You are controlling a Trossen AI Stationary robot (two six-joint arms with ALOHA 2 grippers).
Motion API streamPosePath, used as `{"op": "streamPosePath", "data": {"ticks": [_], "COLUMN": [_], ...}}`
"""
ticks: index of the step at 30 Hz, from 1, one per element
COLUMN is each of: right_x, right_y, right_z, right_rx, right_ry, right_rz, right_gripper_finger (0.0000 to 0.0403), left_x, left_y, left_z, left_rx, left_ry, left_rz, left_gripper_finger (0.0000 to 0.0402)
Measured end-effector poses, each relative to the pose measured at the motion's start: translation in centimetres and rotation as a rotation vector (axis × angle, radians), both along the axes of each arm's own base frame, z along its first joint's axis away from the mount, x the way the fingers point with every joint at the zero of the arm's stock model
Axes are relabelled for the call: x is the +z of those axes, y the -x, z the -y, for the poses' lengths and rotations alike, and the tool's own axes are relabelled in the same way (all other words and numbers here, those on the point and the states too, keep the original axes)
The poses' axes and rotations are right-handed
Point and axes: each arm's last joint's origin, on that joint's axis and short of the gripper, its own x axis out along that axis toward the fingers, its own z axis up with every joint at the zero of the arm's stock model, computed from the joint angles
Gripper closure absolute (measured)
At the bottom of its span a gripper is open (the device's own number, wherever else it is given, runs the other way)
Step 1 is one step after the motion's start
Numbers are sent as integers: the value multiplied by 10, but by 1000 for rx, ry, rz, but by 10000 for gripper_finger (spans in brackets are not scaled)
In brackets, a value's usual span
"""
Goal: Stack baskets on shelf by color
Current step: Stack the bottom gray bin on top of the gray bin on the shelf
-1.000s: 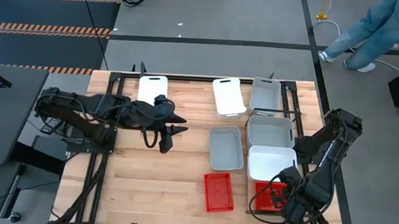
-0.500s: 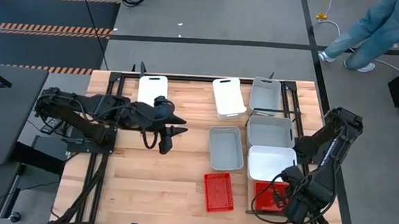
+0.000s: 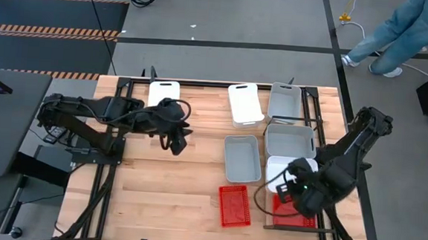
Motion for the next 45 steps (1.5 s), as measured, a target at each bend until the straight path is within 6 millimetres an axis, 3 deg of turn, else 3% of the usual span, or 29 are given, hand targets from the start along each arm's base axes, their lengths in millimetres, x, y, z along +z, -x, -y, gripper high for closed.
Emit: {"op": "streamPosePath", "data": {"ticks": [12,19,23,28,38,45], "right_x": [6,2,-7,-34,-76,-85], "right_y": [-67,-89,-106,-126,-146,-152], "right_z": [56,80,81,76,76,72], "right_rx": [272,547,662,808,945,992], "right_ry": [45,107,146,98,8,-14], "right_rz": [153,156,166,89,-75,-68], "right_gripper_finger": [279,220,173,136,141,149], "left_x": [-8,-10,-10,-10,-15,-15], "left_y": [4,6,7,7,13,13], "left_z": [-18,-21,-19,-19,-18,-17], "left_rx": [108,116,108,109,102,108], "left_ry": [68,63,63,62,74,120], "left_rz": [-81,-114,-116,-124,-200,-197], "left_gripper_finger": [273,273,273,273,273,273]}}
